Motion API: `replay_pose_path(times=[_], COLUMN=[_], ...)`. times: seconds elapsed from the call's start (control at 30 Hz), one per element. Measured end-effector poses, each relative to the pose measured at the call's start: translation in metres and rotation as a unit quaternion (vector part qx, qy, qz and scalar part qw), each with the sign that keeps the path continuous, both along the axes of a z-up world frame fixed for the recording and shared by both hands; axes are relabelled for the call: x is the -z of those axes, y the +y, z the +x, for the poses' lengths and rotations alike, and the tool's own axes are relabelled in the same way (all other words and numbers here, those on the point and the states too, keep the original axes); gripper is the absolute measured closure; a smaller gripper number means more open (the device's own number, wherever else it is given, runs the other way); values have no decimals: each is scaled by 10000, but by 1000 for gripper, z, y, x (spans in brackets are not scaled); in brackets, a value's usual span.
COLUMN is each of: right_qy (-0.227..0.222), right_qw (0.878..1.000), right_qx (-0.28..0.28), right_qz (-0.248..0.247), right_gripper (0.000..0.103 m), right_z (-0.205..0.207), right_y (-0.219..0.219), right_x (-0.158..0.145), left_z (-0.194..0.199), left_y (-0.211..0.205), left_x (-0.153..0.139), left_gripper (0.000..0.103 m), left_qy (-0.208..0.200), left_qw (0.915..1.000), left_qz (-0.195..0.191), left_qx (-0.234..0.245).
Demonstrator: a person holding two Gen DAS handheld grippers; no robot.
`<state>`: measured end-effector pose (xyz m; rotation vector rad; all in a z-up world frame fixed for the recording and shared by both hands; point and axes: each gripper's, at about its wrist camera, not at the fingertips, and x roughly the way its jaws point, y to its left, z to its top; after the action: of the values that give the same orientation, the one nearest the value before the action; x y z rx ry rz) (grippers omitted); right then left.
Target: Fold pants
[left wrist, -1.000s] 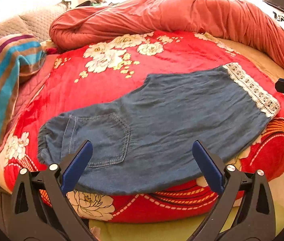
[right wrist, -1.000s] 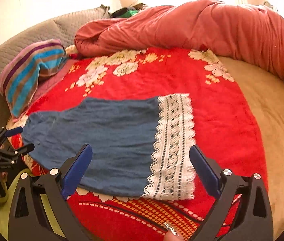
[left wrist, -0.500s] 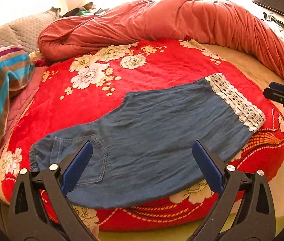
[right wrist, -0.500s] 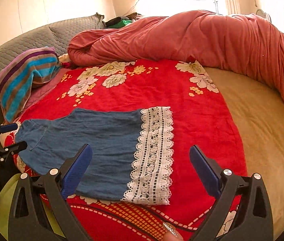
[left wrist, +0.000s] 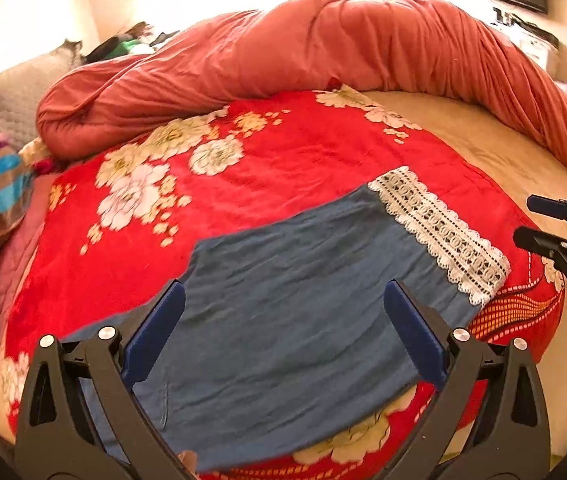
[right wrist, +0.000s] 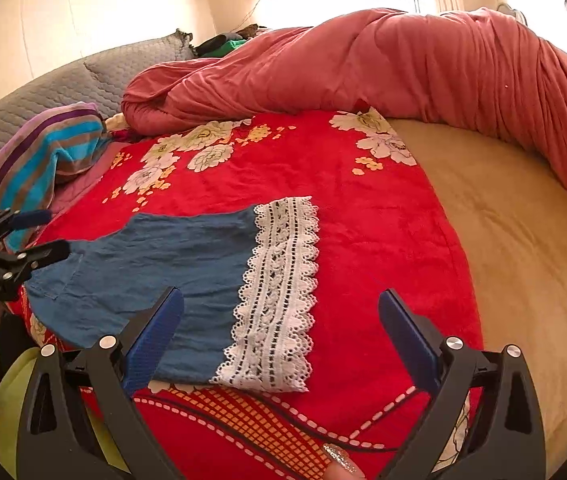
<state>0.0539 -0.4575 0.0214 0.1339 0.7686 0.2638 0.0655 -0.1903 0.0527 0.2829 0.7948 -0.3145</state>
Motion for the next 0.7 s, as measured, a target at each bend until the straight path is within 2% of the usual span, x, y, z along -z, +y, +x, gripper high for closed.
replay_pose_path(times=[0.47,0.7], right_qy=[533,828], right_qw=[9980,9929], right_qx=[-246,-409], right_qz=[224,755], right_gripper=[6,6], right_z=[1,9], right_y=[7,10], right_x=[34,45], left_z=[69,101], left_y=[-49,-69], left_x=[17,33], left_gripper=[10,10], left_qy=[388,626], left_qw=[9981,9958], left_qz=[7,175], left_qx=[470,640])
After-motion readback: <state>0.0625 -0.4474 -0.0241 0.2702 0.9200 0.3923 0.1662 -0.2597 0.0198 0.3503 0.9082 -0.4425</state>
